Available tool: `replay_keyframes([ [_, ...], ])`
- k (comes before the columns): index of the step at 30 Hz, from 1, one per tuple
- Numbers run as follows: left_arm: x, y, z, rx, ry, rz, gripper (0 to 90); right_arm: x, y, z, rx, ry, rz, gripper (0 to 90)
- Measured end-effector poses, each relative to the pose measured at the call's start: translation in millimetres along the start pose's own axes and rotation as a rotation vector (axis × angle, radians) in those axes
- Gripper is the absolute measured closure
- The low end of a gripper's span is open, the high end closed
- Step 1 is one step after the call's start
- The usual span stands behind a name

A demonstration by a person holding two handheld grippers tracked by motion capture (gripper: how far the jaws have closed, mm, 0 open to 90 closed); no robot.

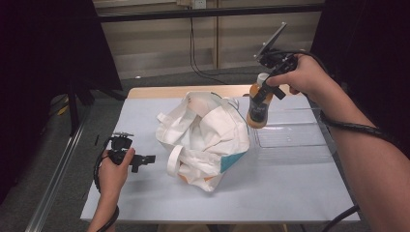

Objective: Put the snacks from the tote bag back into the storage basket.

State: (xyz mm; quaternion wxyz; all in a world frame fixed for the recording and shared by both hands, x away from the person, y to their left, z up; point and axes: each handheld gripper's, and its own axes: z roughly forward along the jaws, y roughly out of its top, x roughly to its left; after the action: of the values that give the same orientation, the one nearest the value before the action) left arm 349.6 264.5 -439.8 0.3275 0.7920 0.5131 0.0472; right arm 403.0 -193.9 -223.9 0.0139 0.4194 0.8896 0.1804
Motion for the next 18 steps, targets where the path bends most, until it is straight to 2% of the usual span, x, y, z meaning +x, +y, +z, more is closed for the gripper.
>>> replay_keyframes([
  [6, 0.6, 0.2, -3.2, -0.015, 0.016, 0.006, 3.7, -5.5, -3.8, 1.3, 0.005, -0.013, 0.010, 30.2],
  [10, -1.1, 0.2, -2.9, -0.022, 0.013, 0.009, 3.7, -7.4, -5.4, 1.8, 0.007, -0.017, 0.019, 30.2],
  [11, -1.3, 0.6, -2.8, -0.022, -0.005, 0.007, 3.7, -9.2, -6.7, 2.5, 0.007, -0.022, 0.021, 30.2],
  [15, -1.2, 0.5, -2.6, -0.018, 0.002, 0.019, 3.7, -13.3, -9.8, 3.5, 0.006, -0.027, 0.027, 30.2],
  [18, -1.9, 0.0, -2.0, -0.021, -0.001, 0.007, 3.7, -14.9, -11.3, 3.8, 0.009, -0.031, 0.033, 30.2],
])
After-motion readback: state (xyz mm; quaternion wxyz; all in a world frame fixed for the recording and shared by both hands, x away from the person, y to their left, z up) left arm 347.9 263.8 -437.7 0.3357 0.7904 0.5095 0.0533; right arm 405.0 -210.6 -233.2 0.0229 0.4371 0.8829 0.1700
